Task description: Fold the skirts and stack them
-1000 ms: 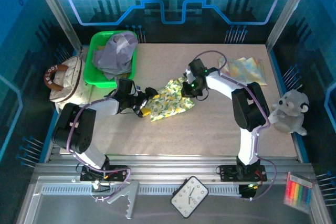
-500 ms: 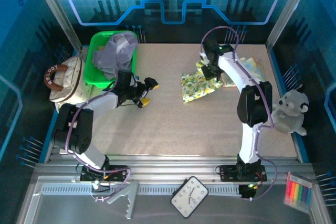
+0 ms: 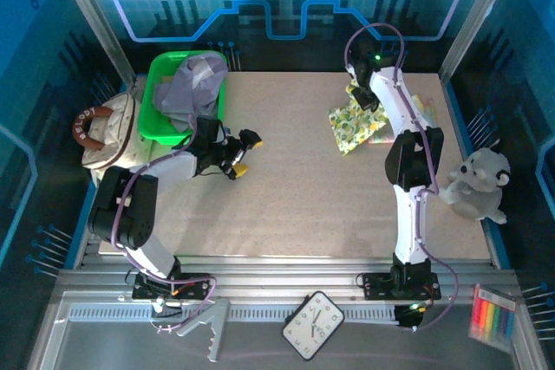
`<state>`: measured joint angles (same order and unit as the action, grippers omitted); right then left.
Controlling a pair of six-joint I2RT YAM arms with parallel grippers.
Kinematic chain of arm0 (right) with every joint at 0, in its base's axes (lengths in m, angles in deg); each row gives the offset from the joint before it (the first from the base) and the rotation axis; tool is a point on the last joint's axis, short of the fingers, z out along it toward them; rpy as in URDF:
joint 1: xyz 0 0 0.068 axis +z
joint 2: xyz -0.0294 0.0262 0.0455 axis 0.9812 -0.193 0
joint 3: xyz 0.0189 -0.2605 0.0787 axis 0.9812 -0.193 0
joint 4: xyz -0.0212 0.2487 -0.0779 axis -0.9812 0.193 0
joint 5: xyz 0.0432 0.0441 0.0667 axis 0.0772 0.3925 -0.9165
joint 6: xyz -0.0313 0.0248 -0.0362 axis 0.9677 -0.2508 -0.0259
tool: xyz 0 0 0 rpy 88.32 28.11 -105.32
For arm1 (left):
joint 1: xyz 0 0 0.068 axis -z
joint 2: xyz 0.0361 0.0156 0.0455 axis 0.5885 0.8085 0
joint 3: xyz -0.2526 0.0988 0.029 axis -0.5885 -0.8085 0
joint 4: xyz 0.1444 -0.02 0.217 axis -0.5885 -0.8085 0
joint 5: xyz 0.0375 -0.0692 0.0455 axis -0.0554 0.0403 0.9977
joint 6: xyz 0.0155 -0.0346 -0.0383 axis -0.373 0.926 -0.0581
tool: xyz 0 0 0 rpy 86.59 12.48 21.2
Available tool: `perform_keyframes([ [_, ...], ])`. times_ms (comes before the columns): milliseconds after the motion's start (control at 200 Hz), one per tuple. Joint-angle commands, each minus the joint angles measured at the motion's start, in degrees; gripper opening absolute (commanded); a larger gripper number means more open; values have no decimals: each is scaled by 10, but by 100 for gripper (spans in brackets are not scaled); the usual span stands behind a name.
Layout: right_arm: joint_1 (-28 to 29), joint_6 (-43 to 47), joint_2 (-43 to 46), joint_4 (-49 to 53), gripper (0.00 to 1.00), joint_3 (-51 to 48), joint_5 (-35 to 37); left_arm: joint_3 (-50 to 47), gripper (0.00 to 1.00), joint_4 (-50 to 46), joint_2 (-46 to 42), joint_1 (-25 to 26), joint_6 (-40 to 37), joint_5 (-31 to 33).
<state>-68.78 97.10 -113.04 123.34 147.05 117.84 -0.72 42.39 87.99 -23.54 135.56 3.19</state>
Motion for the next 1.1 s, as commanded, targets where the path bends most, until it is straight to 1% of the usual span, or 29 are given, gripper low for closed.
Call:
perform_keyframes([
  [0,-2,13,-16,38,0,43,43,20,99,1,11,-4,9,2],
  [90,-4,21,-13,36,0,50,37,24,99,-1,15,-4,8,2],
  [200,-4,29,-12,40,0,67,49,26,99,-2,18,-4,9,3],
  [420,-4,12,-11,59,0,97,58,27,99,-2,25,-3,10,0],
  [565,-1,-4,-8,73,0,104,34,27,99,-3,29,-2,10,-4],
  [760,0,-4,-3,78,0,118,36,29,99,-6,31,-2,8,-7],
  [1095,-6,-3,4,91,0,135,11,21,99,-5,30,-1,9,-6],
])
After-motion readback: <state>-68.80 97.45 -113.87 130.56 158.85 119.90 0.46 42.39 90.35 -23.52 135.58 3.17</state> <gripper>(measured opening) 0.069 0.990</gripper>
